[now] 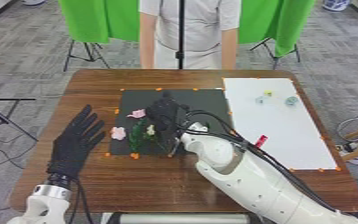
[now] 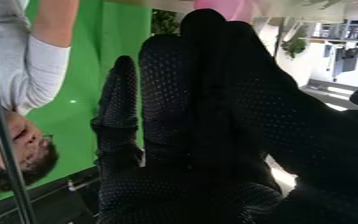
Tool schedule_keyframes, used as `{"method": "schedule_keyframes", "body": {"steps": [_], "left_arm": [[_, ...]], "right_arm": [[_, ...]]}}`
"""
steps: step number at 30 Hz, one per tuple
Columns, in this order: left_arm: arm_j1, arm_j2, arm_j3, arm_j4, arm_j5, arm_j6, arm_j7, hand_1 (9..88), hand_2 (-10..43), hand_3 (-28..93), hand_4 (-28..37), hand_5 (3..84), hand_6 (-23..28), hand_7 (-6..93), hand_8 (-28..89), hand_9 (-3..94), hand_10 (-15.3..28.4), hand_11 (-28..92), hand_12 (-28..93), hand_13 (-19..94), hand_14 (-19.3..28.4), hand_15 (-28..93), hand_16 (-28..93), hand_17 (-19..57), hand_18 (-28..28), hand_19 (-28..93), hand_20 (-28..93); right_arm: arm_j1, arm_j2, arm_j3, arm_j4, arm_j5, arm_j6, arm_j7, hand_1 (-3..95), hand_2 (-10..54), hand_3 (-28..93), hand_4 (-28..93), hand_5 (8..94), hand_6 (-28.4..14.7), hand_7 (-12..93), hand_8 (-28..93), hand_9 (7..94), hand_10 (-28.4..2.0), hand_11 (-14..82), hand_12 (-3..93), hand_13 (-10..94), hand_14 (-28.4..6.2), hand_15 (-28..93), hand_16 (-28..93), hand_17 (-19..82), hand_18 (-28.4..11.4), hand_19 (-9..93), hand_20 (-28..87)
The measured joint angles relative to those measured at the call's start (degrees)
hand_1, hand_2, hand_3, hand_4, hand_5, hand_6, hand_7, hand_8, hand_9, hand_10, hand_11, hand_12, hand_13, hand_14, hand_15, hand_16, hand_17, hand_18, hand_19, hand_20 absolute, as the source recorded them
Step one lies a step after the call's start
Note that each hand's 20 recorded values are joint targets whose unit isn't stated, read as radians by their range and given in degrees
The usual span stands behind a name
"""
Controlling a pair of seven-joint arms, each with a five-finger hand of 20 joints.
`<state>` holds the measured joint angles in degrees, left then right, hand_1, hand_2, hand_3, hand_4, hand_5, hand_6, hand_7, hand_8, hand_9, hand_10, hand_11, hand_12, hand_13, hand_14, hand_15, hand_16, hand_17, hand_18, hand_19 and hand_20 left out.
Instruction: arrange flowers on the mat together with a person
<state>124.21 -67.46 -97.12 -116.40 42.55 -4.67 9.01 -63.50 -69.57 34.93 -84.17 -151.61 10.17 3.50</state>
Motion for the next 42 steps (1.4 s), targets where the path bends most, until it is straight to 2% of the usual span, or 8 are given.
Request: {"method": "schedule_keyframes", "body": {"steps": [10,13,19,25,29,33,38,42], "left_arm": [[-0.46,0.09,0.04,0.33,0.03,-0.38,-0.36,24.1,-3.0,73,-27.0,24.5,1.1,15.9,-9,18.2,9.4,11,14,16,11.6,14,6,-13.0,19.4,38,14],[-0.26,0.09,-0.02,0.20,0.04,-0.36,-0.22,24.1,-3.1,73,-27.0,24.5,1.1,16.0,-9,18.2,9.5,11,14,16,11.6,14,6,-13.0,19.5,38,14],[0.89,-0.25,-0.54,-0.52,0.04,-0.26,0.14,24.1,-3.0,73,-26.8,24.5,1.1,16.1,-9,18.2,9.5,11,14,16,11.7,14,6,-13.0,19.5,38,14],[1.84,-0.91,-1.12,-0.94,0.05,0.01,0.30,24.1,-3.1,74,-27.0,24.6,1.0,16.1,-9,18.2,9.4,11,14,16,11.6,14,6,-13.0,19.5,38,14],[2.04,-1.42,-1.39,-1.01,0.05,0.37,0.52,24.0,-3.1,74,-27.0,24.6,1.1,16.1,-9,18.2,9.5,11,14,16,11.6,14,6,-12.9,19.5,38,14],[2.37,-1.69,-1.68,-1.28,0.05,0.69,0.85,24.0,-3.1,74,-27.1,24.6,1.1,16.0,-9,18.3,9.5,11,14,16,11.6,14,6,-13.0,19.5,38,14],[3.12,-1.82,-1.89,-1.68,0.04,0.77,1.16,23.9,-3.1,74,-27.1,24.6,1.1,15.9,-9,18.3,9.5,12,14,16,11.5,14,6,-12.9,19.4,38,14],[3.26,-2.38,-2.18,-1.69,0.05,0.76,1.17,24.0,-3.1,74,-27.2,24.5,1.1,16.0,-9,18.3,9.5,12,14,16,11.5,14,6,-12.9,19.4,38,14]], "right_arm": [[-0.33,0.01,0.48,-0.58,-0.03,-1.06,0.67,40.7,-8.2,84,-28,60.4,1.7,42,-6,74.9,-7.0,23.0,40.7,65,-6.0,65,24,23,-17.3,70,42],[-1.17,0.20,1.74,-2.33,1.15,-1.71,1.21,32.1,0.1,87,-27,60.0,0.2,34,-6,67.8,-9.7,33.1,29.7,62,-8.1,64,20,22,-18.0,69,42],[-5.27,2.40,8.04,-12.66,16.78,-4.86,3.13,27.6,12.4,89,-23,55.0,-1.1,30,-15,59.1,-12.0,32.4,24.4,53,-9.5,57,18,19,-18.9,63,37],[-12.41,5.49,23.52,-22.83,32.07,-17.33,-0.85,23.4,9.9,88,-23,47.7,-4.4,26,-16,47.4,-14.8,29.0,23.5,41,-12.3,52,16,15,-20.6,58,34],[-18.04,9.24,34.48,-27.06,43.23,-24.89,-1.24,23.7,11.1,88,-23,51.6,-4.4,26,-15,52.0,-15.5,29.4,23.1,44,-12.9,53,16,15,-20.8,59,34],[-25.90,14.59,43.97,-30.57,55.29,-22.92,-1.05,20.6,10.2,88,-23,50.7,-4.9,24,-14,50.5,-15.7,27.8,23.1,42,-13.5,53,16,15,-21.1,58,34],[-38.41,17.29,56.84,-36.58,68.12,-12.17,0.56,16.8,8.7,87,-23,46.8,-6.8,16,-11,46.0,-16.1,21.3,22.8,38,-14.5,45,16,12,-22.2,55,32],[-46.91,14.37,67.93,-40.86,79.20,-13.34,1.44,15.9,8.0,87,-23,44.7,-7.5,12,-10,44.5,-16.1,17.8,22.2,36,-14.6,39,17,12,-22.5,53,31]]}}
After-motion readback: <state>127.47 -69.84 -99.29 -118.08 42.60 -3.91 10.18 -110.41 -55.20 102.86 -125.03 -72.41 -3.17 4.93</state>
